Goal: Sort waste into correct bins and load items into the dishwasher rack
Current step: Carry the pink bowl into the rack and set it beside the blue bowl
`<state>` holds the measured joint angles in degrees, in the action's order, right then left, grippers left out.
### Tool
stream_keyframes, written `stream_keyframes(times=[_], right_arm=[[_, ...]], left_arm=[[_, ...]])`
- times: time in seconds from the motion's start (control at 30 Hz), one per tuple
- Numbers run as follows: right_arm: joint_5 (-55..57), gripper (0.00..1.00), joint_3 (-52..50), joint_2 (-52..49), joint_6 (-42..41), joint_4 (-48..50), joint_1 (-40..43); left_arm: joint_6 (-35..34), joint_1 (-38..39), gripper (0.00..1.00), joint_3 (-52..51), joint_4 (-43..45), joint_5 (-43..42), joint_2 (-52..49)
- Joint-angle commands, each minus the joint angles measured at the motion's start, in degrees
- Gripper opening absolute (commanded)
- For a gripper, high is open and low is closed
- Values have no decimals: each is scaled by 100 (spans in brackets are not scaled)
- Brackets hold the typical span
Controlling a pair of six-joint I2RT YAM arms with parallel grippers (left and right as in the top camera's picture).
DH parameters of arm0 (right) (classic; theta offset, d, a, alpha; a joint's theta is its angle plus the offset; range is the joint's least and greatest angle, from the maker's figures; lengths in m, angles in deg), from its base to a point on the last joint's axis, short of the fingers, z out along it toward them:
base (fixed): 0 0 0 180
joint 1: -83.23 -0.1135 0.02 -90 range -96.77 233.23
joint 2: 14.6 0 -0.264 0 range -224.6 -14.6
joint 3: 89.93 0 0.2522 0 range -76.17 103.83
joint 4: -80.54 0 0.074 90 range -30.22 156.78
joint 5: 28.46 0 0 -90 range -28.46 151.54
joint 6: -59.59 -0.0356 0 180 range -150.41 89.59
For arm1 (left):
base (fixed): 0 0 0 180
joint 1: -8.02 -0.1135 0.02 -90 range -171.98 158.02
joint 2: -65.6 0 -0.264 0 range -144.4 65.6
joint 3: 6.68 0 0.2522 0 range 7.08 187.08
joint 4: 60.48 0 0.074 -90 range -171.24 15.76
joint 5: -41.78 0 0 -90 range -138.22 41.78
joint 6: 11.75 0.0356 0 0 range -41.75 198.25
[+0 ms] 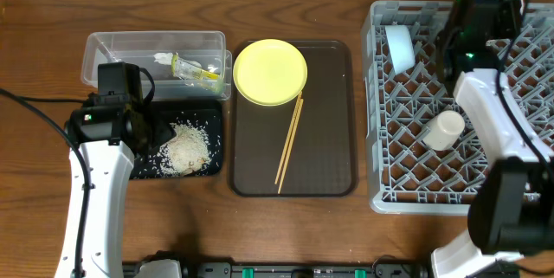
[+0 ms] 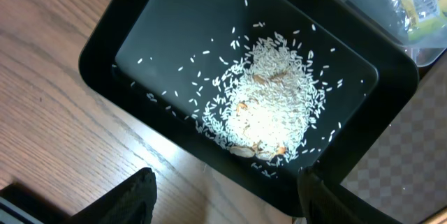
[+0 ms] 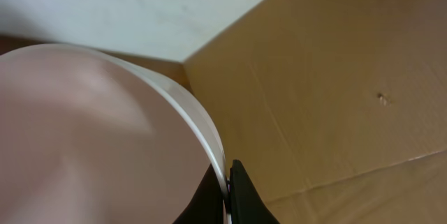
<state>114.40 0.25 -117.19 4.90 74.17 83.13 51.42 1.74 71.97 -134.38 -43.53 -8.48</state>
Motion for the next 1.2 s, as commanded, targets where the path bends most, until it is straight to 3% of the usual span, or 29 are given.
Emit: stream_keyframes(times=[0.0, 0.37, 0.77, 0.97, 1.17], right_arm=[[511, 1, 68, -350, 356, 177, 31], [649, 1, 68, -1172, 264, 380, -175], [651, 1, 68, -1423, -24, 345, -542], [734, 2, 68, -1423, -699, -205, -706], [142, 1, 68, -1169, -2481, -1845, -870]], left_arm=[[-31, -24, 67, 59, -22, 26, 11], [-31, -24, 67, 59, -11, 26, 9], [-31, -24, 67, 59, -4, 26, 9], [-31, -24, 67, 59, -7, 26, 9], [-31, -24, 67, 59, -4, 26, 11]])
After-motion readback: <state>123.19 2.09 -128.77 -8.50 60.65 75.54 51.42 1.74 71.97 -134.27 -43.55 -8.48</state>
